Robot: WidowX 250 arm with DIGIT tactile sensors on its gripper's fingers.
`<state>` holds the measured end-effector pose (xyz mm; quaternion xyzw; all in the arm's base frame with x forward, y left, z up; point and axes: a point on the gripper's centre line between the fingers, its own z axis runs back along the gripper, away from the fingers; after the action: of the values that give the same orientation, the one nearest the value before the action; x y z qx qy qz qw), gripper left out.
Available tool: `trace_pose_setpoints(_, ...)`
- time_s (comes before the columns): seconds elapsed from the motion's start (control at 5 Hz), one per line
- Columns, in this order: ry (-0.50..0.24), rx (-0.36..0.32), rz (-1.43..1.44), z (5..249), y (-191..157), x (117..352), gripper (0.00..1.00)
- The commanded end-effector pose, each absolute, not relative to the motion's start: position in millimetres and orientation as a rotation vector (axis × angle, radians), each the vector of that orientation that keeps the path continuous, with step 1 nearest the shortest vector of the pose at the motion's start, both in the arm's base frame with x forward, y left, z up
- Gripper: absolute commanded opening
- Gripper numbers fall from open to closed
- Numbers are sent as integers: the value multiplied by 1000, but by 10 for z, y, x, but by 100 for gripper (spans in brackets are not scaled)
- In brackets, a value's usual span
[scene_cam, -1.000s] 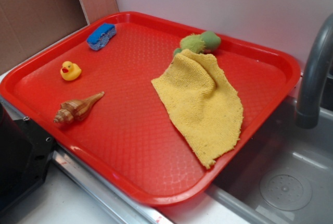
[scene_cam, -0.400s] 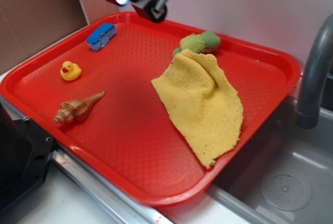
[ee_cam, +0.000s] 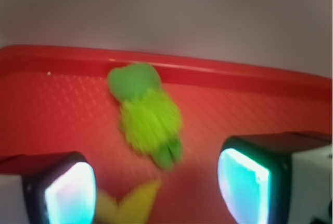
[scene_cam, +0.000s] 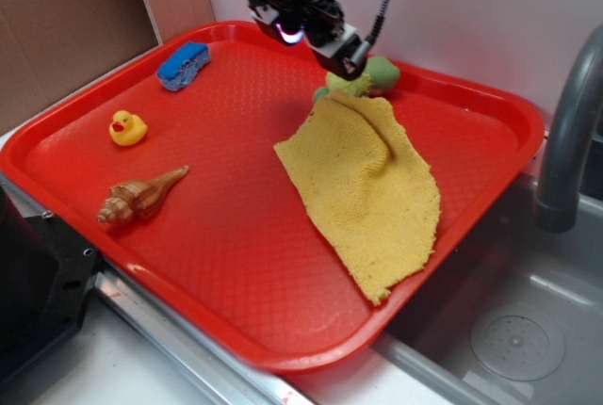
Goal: Grab the green animal.
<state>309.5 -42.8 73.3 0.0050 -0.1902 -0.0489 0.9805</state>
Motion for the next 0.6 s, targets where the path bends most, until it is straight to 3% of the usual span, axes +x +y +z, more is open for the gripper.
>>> trace_pose_setpoints(0.0,-407,35,-126,634,-531,3414,100)
trace_pose_setpoints(0.2,-381,36,-141,542,-470,3439,100)
trace_pose_setpoints(0.4,-371,49,-138,464,-466,3511,11)
